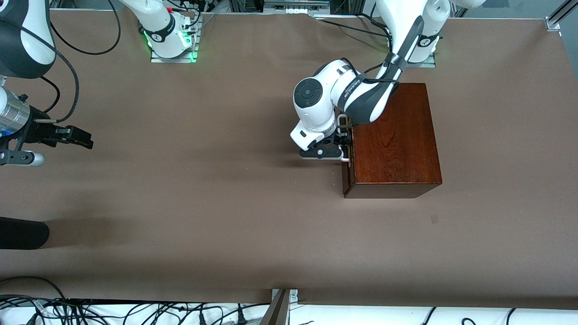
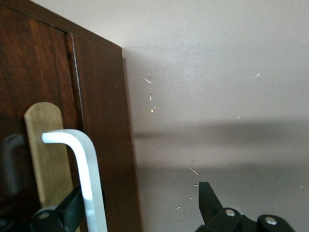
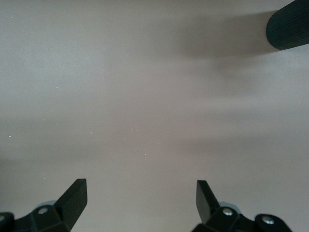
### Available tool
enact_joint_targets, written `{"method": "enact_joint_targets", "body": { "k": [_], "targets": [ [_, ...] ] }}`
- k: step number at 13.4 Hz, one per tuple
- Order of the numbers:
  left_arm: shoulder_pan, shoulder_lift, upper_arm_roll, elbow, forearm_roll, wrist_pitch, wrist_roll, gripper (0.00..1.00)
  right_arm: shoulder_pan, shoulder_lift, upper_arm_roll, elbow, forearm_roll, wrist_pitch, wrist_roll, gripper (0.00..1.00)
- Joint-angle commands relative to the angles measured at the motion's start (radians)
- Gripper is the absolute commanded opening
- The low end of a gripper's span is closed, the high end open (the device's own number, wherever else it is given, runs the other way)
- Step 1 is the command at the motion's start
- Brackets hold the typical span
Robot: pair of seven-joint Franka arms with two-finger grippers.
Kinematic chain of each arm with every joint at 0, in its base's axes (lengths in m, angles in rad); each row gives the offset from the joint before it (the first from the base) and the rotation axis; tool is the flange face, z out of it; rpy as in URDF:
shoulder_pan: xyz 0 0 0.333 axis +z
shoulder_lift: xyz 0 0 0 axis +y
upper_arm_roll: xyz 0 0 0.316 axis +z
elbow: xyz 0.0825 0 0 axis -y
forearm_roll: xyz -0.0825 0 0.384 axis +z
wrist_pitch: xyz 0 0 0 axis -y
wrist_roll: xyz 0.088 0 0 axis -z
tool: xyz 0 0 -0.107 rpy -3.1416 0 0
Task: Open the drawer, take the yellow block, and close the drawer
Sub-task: 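Pull the drawer out of the box with the left gripper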
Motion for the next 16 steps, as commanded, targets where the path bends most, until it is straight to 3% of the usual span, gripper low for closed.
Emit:
{"method": "enact_joint_targets", "body": {
  "k": [1, 8, 12, 16],
  "targets": [
    [-0.002, 0.002, 0.002, -0.009, 0.008, 0.010, -0.011, 1.00, 0.001, 0.010, 0.001, 0.018, 0.001, -0.002, 0.005, 1.00],
    [-0.050, 0.019, -0.020, 0.022, -0.059, 0.010, -0.135, 1.00, 0.000, 0.008, 0.001, 0.018, 0.004, -0.002, 0.001, 1.00],
    [-0.074, 0.068, -0.020, 0.094, -0.137, 0.010, -0.169, 1.00, 0.000, 0.008, 0.000, 0.018, 0.002, -0.002, 0.001, 1.00],
    [-0.106, 0.126, -0.020, 0.189, -0.144, 0.010, -0.253, 1.00, 0.000, 0.008, 0.001, 0.018, 0.002, -0.002, 0.002, 1.00]
  ]
}}
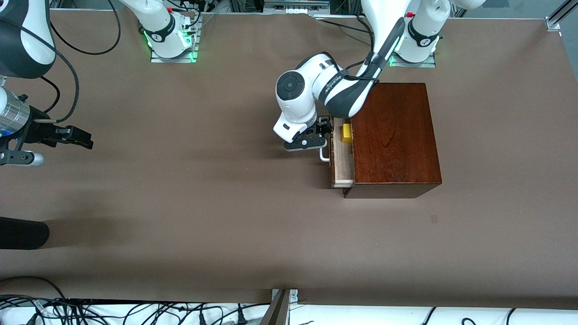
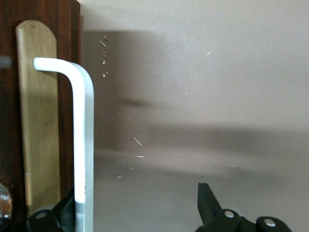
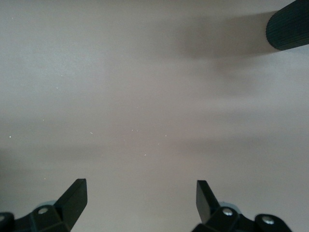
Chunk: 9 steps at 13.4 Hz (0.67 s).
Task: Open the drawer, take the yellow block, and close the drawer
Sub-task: 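Pull the drawer out of the box with the left gripper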
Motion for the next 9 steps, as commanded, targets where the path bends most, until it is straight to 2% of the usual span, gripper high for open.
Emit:
{"method": "enact_joint_targets", "body": {
  "k": [1, 9],
  "targets": [
    [-0.049, 0.075, -0.003, 0.114, -0.031, 0.009, -0.074, 1.00, 0.001, 0.008, 0.001, 0.018, 0.002, -0.003, 0.002, 1.00],
    [-0.085, 0.095, -0.003, 0.190, -0.089, 0.009, -0.146, 1.00, 0.001, 0.010, 0.001, 0.016, 0.007, 0.003, 0.014, 1.00]
  ]
}}
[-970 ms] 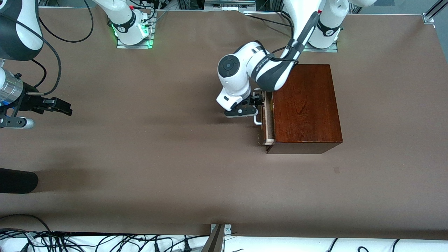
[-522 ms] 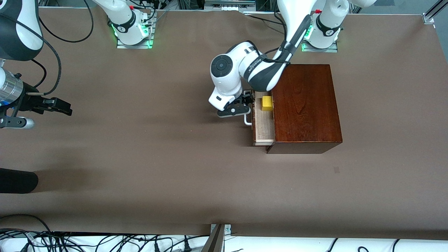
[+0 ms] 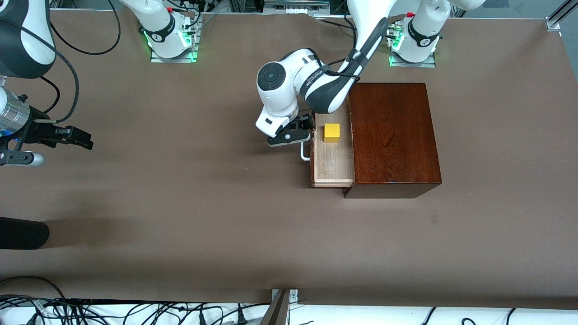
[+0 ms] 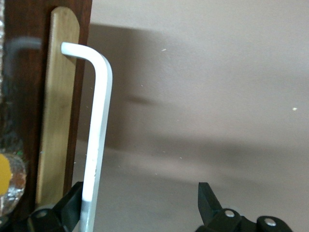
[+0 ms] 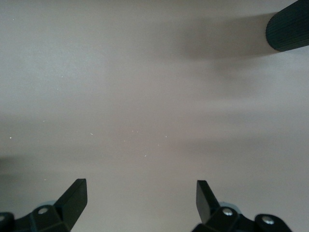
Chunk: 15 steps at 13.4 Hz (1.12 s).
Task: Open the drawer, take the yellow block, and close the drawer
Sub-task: 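Pull the drawer out of the box with the left gripper, then release the handle and withdraw the left gripper while the right gripper approaches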
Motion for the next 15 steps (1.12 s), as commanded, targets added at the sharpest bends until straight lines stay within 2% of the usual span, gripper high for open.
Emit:
{"method": "enact_joint_targets", "body": {
  "k": [1, 6, 8, 13, 15],
  "targets": [
    [-0.019, 0.030, -0.007, 0.068, -0.053, 0.004, -0.027, 1.00, 0.001, 0.009, 0.001, 0.016, 0.007, -0.002, 0.015, 1.00],
    [-0.005, 0.013, -0.005, 0.071, -0.051, -0.009, -0.012, 1.00, 0.016, 0.009, 0.003, 0.018, 0.007, -0.002, 0.015, 1.00],
    [0.000, -0.031, -0.007, 0.071, -0.051, -0.014, -0.012, 1.00, 0.015, 0.009, 0.003, 0.018, 0.008, -0.002, 0.015, 1.00],
    [0.004, -0.174, -0.005, 0.071, -0.114, -0.130, -0.010, 1.00, 0.035, 0.009, 0.003, 0.018, 0.007, -0.003, 0.001, 1.00],
    [0.051, -0.224, -0.005, 0.070, -0.115, -0.158, -0.012, 1.00, 0.067, 0.009, 0.004, 0.018, 0.011, -0.003, 0.000, 1.00]
  ]
}}
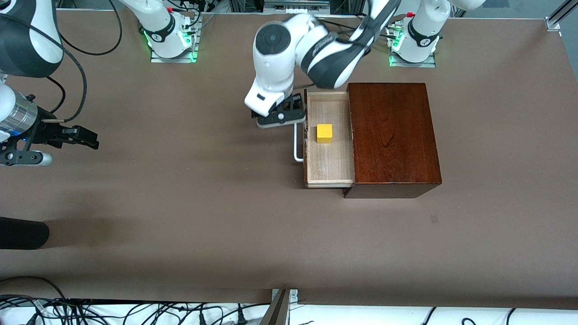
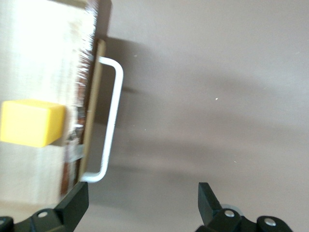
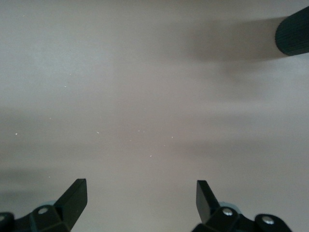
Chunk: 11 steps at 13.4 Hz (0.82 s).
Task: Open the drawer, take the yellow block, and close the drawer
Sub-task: 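Release the handle and withdraw the left gripper while the right gripper approaches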
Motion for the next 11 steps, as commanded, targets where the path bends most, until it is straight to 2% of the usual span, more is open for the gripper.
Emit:
{"method": "enact_joint_targets", "body": {
  "k": [1, 3, 6, 9, 11],
  "targets": [
    [0.077, -0.083, -0.002, -0.021, -0.024, -0.039, 0.001, 1.00, 0.057, 0.009, 0.000, 0.018, 0.017, -0.004, 0.000, 1.00],
    [0.141, -0.121, -0.005, -0.029, -0.024, -0.071, 0.012, 1.00, 0.136, 0.009, 0.001, 0.018, 0.024, -0.002, 0.014, 1.00],
    [0.229, -0.191, -0.005, -0.038, -0.035, -0.163, 0.146, 1.00, 0.236, 0.011, 0.006, 0.018, 0.030, -0.001, 0.020, 1.00],
    [0.374, -0.268, -0.005, -0.041, -0.146, -0.267, 0.335, 1.00, 0.293, 0.012, 0.007, 0.016, 0.146, 0.011, 0.019, 1.00],
    [0.469, -0.293, -0.005, -0.041, -0.182, -0.326, 0.467, 1.00, 0.330, 0.012, 0.007, 0.018, 0.157, 0.011, 0.020, 1.00]
  ]
}}
